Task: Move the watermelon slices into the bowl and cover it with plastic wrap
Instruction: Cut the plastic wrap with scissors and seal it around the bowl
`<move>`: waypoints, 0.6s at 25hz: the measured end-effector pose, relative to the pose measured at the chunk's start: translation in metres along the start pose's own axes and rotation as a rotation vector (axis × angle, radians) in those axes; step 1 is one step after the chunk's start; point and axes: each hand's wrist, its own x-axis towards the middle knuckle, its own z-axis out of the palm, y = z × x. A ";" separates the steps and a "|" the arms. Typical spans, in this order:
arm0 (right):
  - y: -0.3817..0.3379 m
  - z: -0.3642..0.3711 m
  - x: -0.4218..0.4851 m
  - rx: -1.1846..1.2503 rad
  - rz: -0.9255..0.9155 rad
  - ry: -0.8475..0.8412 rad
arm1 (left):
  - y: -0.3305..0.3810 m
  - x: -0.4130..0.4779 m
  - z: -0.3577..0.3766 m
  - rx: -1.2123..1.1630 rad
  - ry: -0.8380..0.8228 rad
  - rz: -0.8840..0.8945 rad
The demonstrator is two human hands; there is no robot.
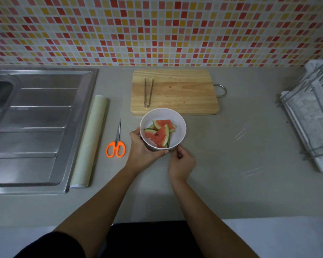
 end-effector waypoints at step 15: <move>0.008 -0.050 0.081 -0.148 -0.280 -0.815 | -0.012 0.002 -0.016 -0.025 -0.135 0.027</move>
